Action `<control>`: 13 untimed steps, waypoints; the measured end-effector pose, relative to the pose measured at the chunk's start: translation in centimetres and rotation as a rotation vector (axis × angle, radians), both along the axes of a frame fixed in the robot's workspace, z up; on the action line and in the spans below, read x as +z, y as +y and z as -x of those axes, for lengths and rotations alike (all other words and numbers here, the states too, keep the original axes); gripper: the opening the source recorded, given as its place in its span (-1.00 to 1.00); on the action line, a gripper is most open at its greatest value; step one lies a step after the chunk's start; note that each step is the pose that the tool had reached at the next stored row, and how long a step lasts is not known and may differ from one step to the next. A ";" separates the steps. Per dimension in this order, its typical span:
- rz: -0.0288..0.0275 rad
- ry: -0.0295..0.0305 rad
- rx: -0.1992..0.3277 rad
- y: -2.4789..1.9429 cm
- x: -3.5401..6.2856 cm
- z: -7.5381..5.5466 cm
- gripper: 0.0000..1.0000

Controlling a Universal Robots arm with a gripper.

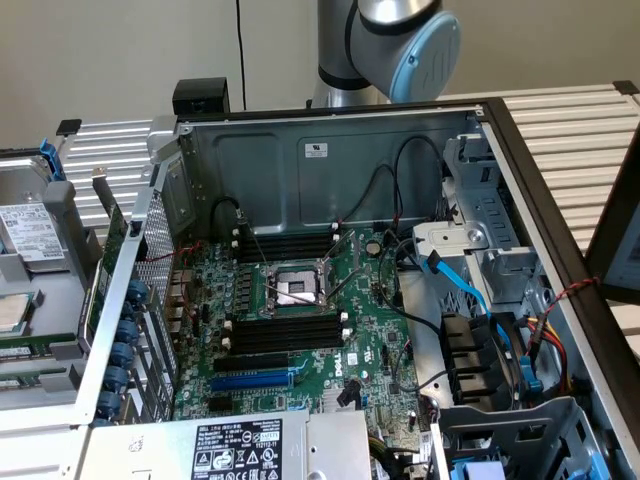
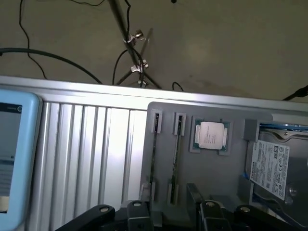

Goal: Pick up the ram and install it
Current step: 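Pick up the ram and move it above insertion slot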

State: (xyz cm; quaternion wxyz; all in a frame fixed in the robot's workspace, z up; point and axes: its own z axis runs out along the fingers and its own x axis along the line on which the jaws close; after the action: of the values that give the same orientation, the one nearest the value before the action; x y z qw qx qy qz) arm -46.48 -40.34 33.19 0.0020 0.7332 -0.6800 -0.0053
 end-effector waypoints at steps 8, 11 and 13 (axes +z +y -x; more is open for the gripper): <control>0.0074 -0.0049 0.000 -0.07 -1.21 0.0 -0.15; 0.0088 -0.0079 0.000 -0.07 -1.68 0.0 -0.15; 0.0131 -0.0124 0.000 -0.15 -1.83 0.0 -0.15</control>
State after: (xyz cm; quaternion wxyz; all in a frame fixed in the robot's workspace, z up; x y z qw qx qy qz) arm -46.48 -40.49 31.36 0.0026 0.7332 -0.6800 0.0037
